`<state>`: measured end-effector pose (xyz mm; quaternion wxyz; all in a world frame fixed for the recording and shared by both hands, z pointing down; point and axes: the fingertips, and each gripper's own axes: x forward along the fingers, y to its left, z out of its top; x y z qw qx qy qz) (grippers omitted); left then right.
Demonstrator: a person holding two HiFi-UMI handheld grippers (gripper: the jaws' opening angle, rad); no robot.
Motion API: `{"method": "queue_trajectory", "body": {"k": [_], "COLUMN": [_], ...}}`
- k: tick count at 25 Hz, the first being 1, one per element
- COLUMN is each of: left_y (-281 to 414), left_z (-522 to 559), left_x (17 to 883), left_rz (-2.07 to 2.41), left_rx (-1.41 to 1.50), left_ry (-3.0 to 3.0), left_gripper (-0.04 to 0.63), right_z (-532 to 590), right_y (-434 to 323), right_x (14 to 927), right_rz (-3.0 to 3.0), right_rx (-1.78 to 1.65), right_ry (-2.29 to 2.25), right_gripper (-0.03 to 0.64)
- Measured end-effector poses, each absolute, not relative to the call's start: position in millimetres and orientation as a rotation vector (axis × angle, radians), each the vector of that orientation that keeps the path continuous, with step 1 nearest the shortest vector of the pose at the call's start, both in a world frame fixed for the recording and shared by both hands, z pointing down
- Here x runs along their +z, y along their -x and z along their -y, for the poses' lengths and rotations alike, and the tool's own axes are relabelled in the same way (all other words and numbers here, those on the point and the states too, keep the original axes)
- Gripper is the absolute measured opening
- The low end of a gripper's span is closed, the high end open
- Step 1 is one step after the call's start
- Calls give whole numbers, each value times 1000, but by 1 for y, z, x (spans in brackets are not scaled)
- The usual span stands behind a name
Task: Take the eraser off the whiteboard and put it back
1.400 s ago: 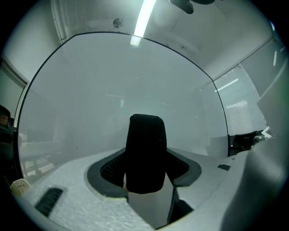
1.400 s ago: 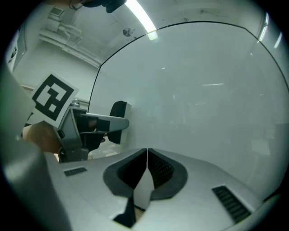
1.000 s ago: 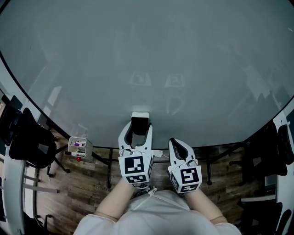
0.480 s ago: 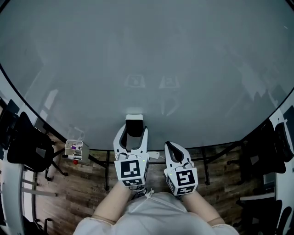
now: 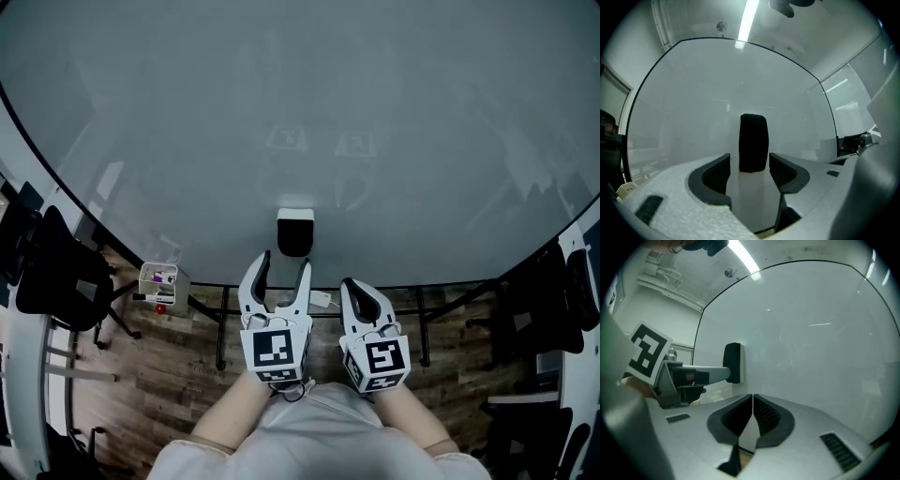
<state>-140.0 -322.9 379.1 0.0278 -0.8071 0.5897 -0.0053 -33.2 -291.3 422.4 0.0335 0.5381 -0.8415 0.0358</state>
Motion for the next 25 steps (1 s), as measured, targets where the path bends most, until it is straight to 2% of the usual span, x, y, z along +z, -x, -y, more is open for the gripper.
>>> {"method": "queue_trajectory", "body": {"k": [3, 8, 10, 25], "left_y": [142, 147, 149, 145], "left_z": [314, 299, 295, 287], "left_x": [396, 418, 426, 436], "left_rz": [-1813, -1827, -1829, -1786], "left_rx": [-88, -133, -156, -187], "left_ry": [2528, 2559, 2581, 2652], "left_gripper": [253, 60, 32, 17], "right_z": [287, 282, 279, 270], "right_y": [39, 44, 46, 54], "right_x": [424, 432, 435, 437], "right_rz": [2594, 2589, 2582, 2560], "right_rx": [120, 150, 159, 102], "right_ry": [-1658, -1670, -1669, -1610], "right_gripper": [29, 29, 29, 26]}}
